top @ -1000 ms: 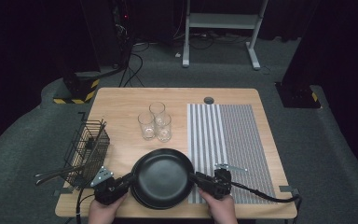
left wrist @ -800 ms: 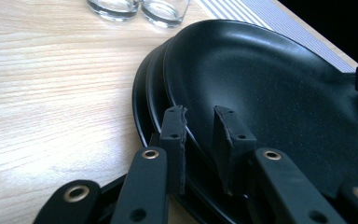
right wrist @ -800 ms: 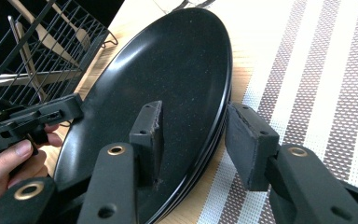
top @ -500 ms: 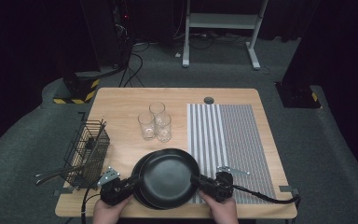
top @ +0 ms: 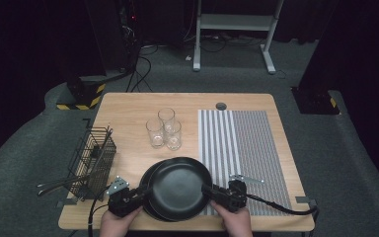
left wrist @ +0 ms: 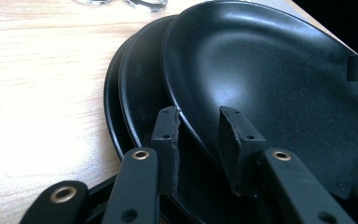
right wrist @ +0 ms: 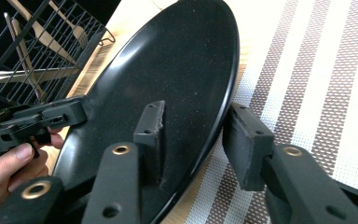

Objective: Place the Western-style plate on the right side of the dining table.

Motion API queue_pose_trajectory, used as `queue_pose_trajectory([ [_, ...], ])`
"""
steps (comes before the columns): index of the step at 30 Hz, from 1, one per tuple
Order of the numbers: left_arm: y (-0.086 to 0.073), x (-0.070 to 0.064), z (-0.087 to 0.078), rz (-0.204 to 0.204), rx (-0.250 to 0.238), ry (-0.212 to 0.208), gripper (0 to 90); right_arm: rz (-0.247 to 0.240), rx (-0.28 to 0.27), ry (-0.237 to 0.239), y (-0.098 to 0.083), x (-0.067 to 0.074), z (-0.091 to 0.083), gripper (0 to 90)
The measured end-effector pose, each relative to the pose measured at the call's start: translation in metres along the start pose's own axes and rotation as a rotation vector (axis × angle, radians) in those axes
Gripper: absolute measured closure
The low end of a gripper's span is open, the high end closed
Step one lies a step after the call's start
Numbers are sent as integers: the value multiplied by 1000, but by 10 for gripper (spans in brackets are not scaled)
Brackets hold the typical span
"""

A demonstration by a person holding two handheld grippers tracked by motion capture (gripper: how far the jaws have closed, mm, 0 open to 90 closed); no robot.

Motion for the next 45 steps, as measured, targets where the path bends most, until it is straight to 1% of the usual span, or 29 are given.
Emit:
queue_pose_trajectory([
  [3,0,-1,0,12,0,5,685,3,7,-5,1,0,2,571],
  [8,0,-1,0,23,-4,7,685,22,42,20,-1,2,6,540],
  [13,0,-1,0,28,-14,4,685,8,55,23,-2,4,9,499],
  [15,0,-1,0,27,-15,4,685,19,57,29,-1,5,10,475],
  [19,0,-1,1,30,-16,6,684,20,58,38,-1,6,10,463],
  [20,0,-1,1,31,-17,6,684,17,59,37,-1,6,10,470],
  [21,0,-1,1,33,-17,6,684,9,61,32,-1,5,10,501],
  [22,-1,-1,1,36,-18,8,683,12,62,19,-1,4,10,537],
  [23,-1,-1,1,38,-19,9,682,9,59,13,-1,3,9,552],
  [29,-1,-1,1,41,-20,10,680,24,68,5,-1,1,9,590],
  [30,-1,-1,1,41,-20,11,680,26,73,2,-2,1,9,610],
  [32,-1,-1,1,42,-21,11,679,10,75,-14,-3,-1,9,651],
  [36,-1,-1,1,43,-21,10,679,6,69,-9,-2,-2,8,677],
  [41,-1,-1,1,47,-21,10,677,8,65,0,-2,-3,7,688],
  [45,-1,-2,1,45,-20,3,653,0,52,5,-1,-3,6,696],
])
Point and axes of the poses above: each handheld gripper's, and its own axes: z roughly forward along the jaws, y roughly out of its top, x roughly to its left, the point moved 10 cm from there along z, roughly forward along the jaws, and after that the axes turned 9 degrees about z, right-handed, at the moved point
